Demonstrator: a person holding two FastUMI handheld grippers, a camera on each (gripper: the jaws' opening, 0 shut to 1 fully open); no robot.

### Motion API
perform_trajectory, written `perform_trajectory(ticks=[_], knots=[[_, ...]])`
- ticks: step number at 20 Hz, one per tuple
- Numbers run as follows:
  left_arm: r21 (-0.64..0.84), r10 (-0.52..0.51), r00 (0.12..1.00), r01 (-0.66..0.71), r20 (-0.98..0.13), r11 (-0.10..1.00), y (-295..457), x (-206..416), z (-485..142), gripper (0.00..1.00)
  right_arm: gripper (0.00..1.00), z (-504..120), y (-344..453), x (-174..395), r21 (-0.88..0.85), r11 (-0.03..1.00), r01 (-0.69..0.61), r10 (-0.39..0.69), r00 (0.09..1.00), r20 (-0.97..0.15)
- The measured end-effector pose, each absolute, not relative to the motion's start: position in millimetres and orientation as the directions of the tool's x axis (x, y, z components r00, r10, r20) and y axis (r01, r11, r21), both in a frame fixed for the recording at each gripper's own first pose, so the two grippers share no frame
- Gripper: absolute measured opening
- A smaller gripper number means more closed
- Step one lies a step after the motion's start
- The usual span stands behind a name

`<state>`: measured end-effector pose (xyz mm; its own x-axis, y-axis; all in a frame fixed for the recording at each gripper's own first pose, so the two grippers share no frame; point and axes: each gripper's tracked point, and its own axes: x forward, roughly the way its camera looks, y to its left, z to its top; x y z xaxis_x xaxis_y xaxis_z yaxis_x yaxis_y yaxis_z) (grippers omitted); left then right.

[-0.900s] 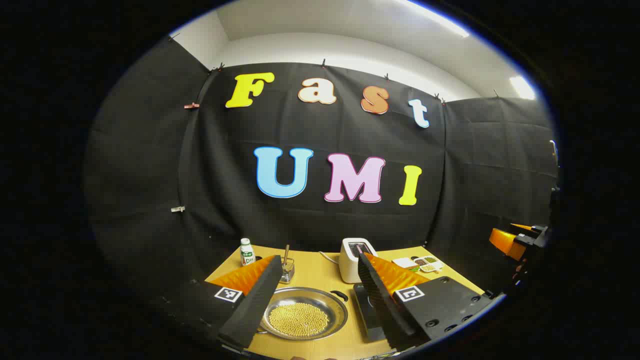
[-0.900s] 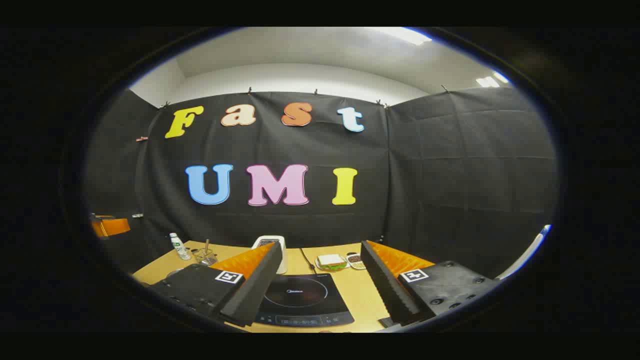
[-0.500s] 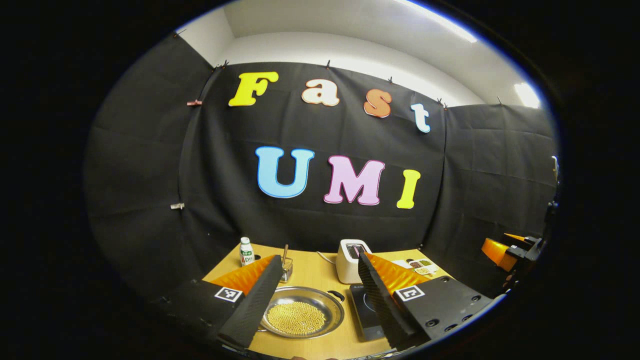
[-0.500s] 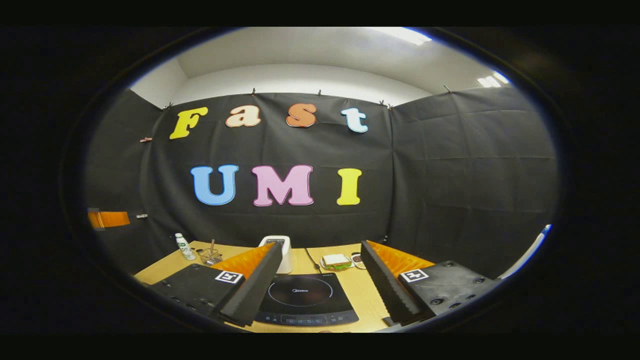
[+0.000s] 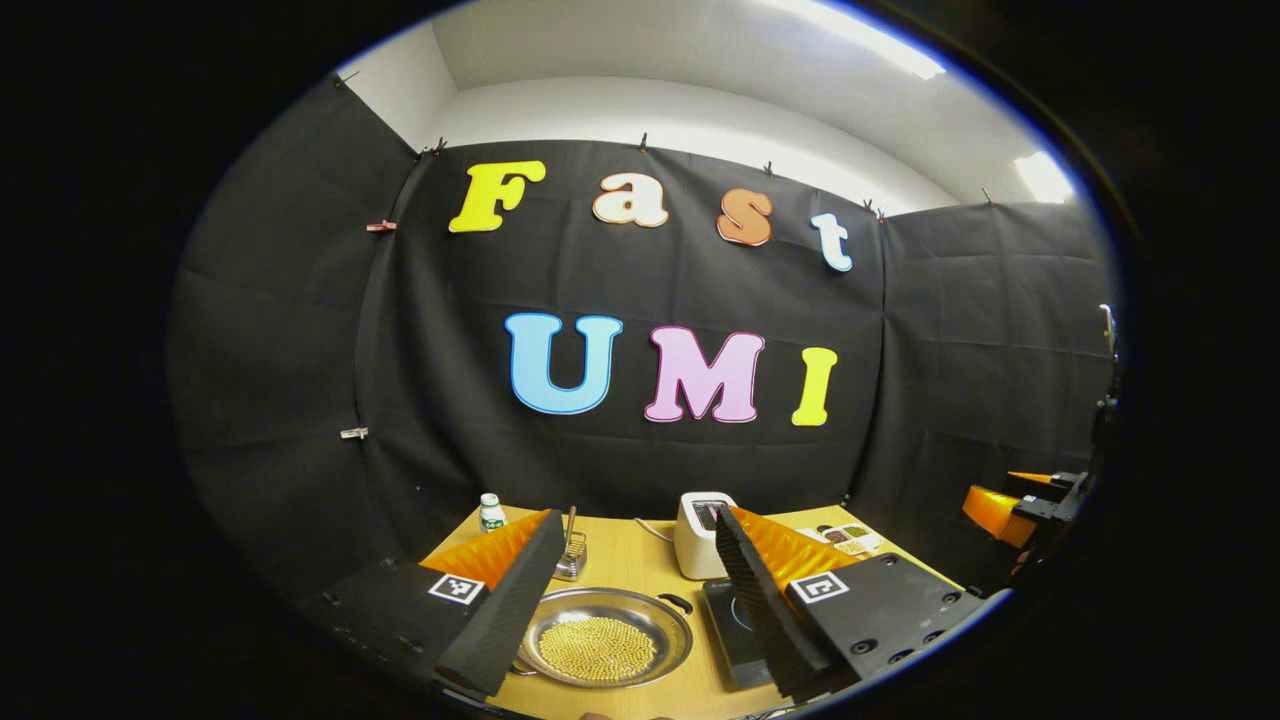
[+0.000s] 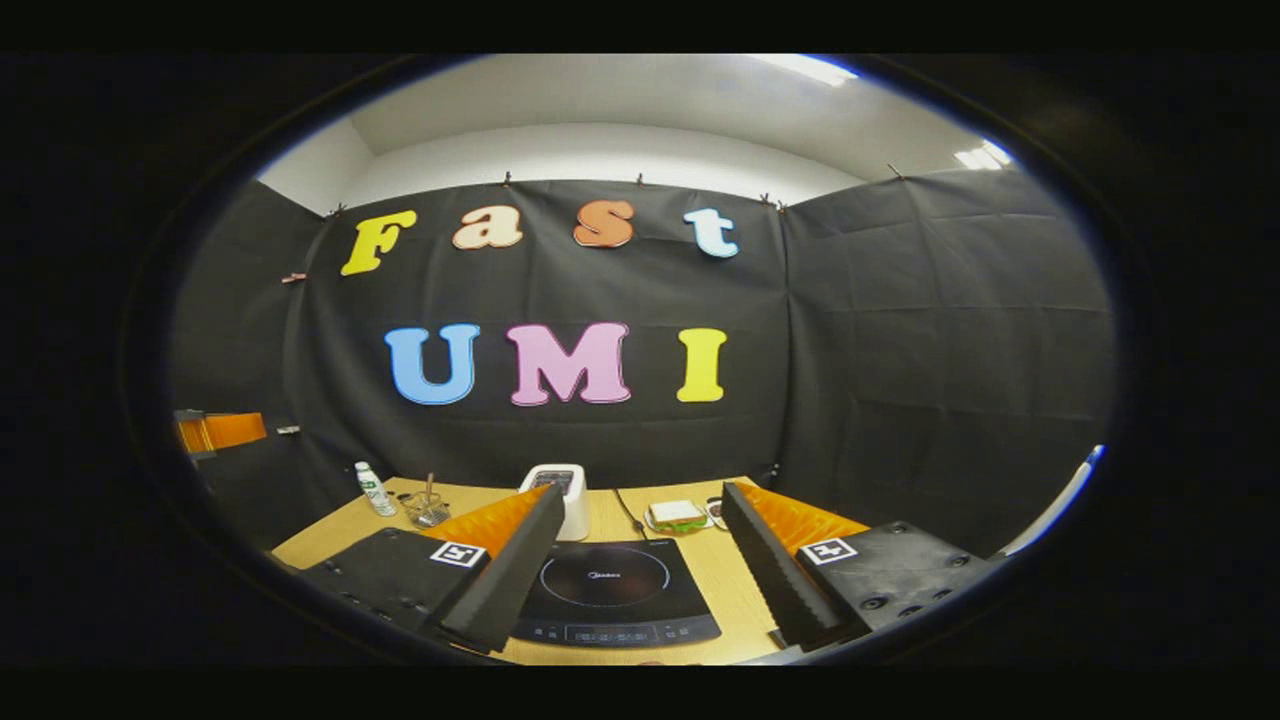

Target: First push the handle of the pot to place it horizontally, then grasp the pot with both hands and set it on the induction cooktop.

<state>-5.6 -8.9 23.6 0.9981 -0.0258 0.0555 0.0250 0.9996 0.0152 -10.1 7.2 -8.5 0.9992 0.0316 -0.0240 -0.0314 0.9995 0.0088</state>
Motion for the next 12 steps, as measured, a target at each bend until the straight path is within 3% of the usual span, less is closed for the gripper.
perform_trajectory(ticks=[12], knots=[[-0.052, 0.046, 0.998, -0.047, -0.031, 0.998, 39.3, -6.8, -24.3, 0.97, 1.0, -20.0, 24.0, -13.1, 0.002, 0.997, -0.073, 0.073, 0.996, -0.053]])
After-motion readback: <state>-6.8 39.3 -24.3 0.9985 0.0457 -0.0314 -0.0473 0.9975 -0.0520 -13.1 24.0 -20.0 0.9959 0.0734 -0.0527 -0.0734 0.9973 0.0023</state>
